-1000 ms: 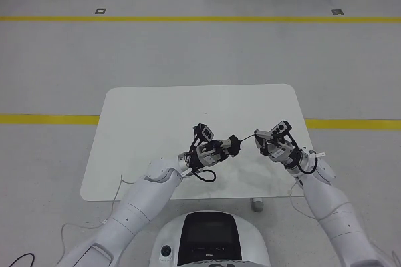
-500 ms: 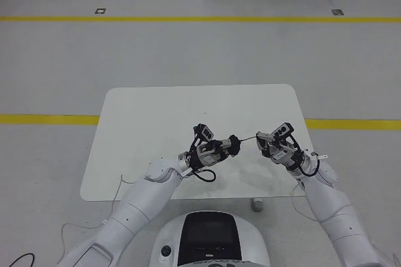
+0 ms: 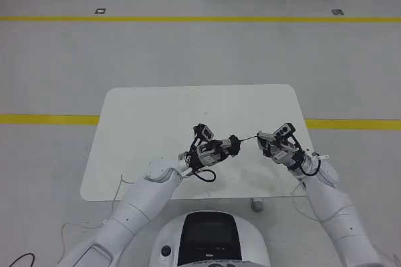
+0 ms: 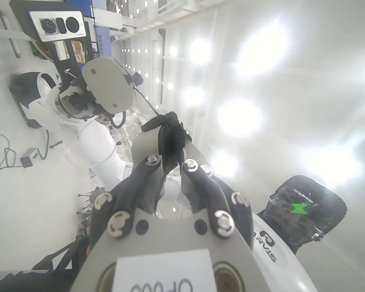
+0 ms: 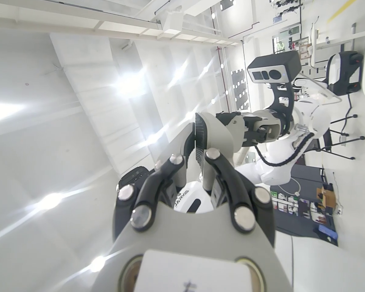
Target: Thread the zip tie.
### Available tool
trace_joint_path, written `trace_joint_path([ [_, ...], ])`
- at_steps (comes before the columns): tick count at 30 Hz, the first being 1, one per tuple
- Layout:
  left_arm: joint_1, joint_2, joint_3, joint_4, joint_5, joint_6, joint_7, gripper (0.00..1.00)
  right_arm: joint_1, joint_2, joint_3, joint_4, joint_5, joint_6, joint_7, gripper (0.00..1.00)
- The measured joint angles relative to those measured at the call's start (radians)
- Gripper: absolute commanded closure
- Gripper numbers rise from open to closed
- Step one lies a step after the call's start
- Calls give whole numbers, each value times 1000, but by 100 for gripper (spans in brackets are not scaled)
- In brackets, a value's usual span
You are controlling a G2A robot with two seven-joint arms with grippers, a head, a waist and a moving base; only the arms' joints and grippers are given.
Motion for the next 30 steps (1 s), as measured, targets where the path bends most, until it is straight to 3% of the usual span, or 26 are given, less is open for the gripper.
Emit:
trace_joint_path([
  [30,0,0,0,0,0,0,0,100,-1,2,12,10,-19,4,-15,100],
])
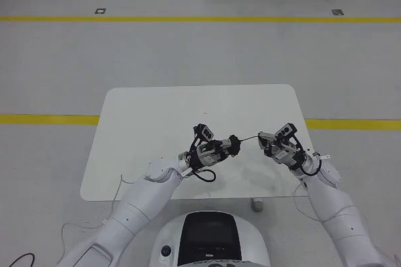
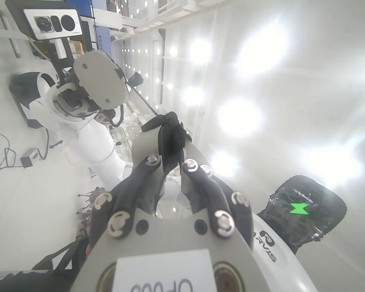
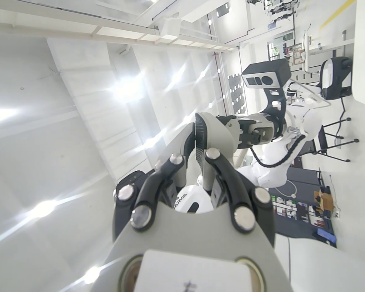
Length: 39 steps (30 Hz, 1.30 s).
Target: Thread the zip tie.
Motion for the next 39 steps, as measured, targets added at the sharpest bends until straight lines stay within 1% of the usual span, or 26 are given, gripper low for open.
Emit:
trace_joint_path([
  [34,0,0,0,0,0,0,0,100,-4,1,18,29,-7,-18,-26,100],
  [39,0,0,0,0,0,0,0,100,-4,4,32,36,-20,-33,-37,100],
])
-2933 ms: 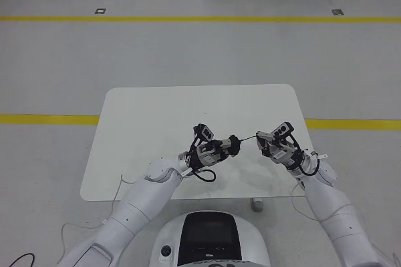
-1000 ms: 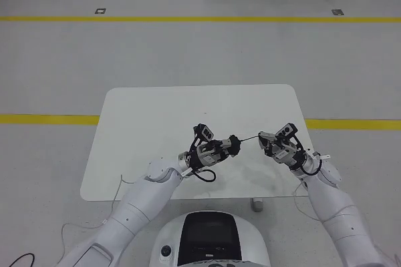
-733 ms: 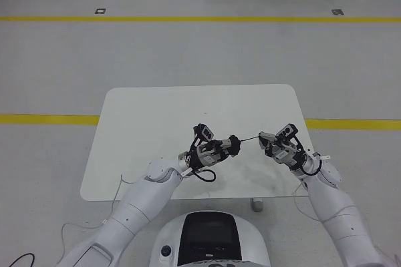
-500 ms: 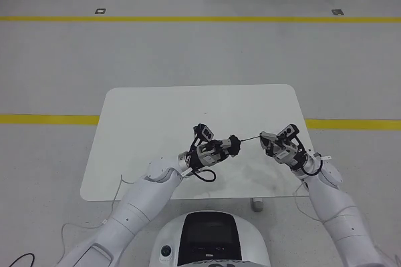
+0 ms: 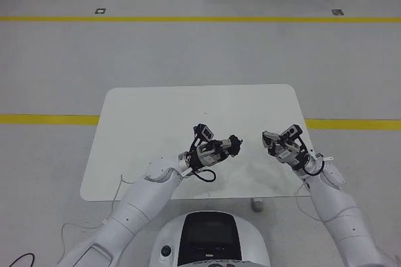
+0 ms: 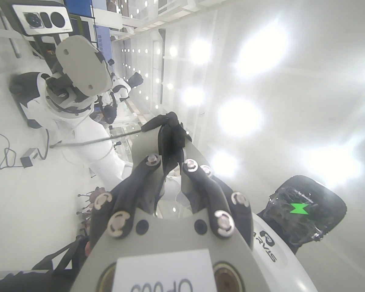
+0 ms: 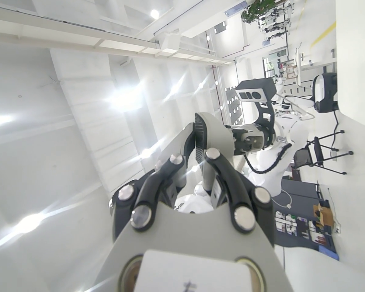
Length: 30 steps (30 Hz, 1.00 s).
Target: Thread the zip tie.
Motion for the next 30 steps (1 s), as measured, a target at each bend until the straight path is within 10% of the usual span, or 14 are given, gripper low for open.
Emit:
trace_joint_path([
  [4,0,0,0,0,0,0,0,100,-5,4,18,-4,-8,-11,-5,96],
  [5,0,0,0,0,0,0,0,100,-6,5,20,-8,-11,-10,-3,0],
  [17,1,0,0,-3,1,2,4,100,-8,6,23,-17,-19,-14,-5,0],
  [25,51,14,-35,-99,-50,135,118,100,-73,18,95,-116,-213,-284,-164,0],
  [30,59,16,-37,-121,-52,149,110,100,-98,14,106,-145,-195,-280,-194,0],
])
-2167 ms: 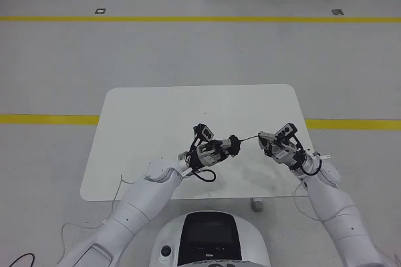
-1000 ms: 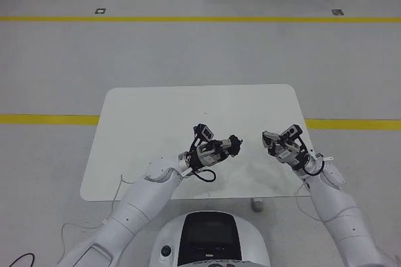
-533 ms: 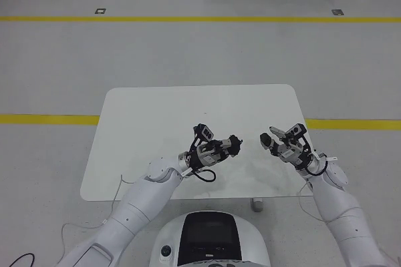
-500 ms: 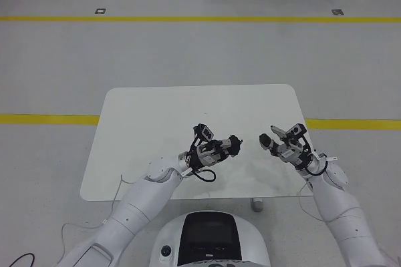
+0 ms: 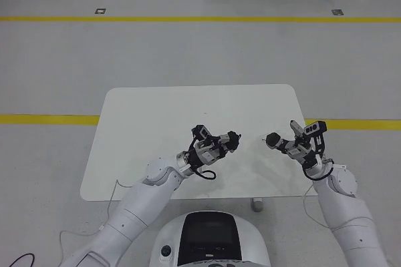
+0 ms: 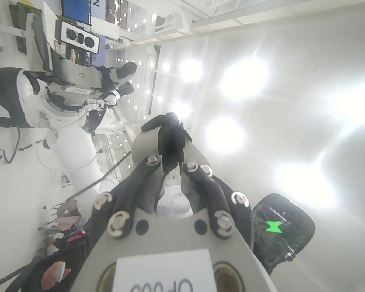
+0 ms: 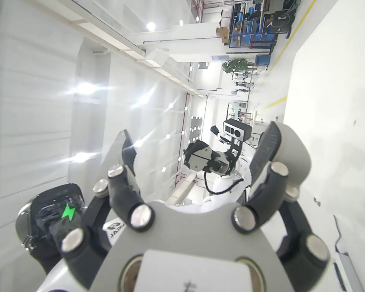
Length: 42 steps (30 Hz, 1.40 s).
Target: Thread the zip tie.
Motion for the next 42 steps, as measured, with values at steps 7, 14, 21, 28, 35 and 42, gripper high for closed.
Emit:
trace_joint_path([
  [7,26,-2,-16,-23,-135,57,-6,100,-16,0,18,-44,-47,-1,-48,0],
  [14,44,5,-41,-44,-209,114,-65,100,-59,-4,69,-97,-62,-1,-112,0],
  [21,44,5,-41,-45,-203,112,-65,100,-58,-4,68,-97,-61,-1,-111,0],
  [28,44,5,-41,-45,-203,112,-65,100,-58,-4,68,-97,-61,-1,-111,0],
  [35,44,5,-41,-45,-203,112,-65,100,-58,-4,69,-97,-61,-1,-111,0],
  [42,44,5,-41,-45,-203,112,-65,100,-58,-4,69,-97,-61,-1,-111,0],
])
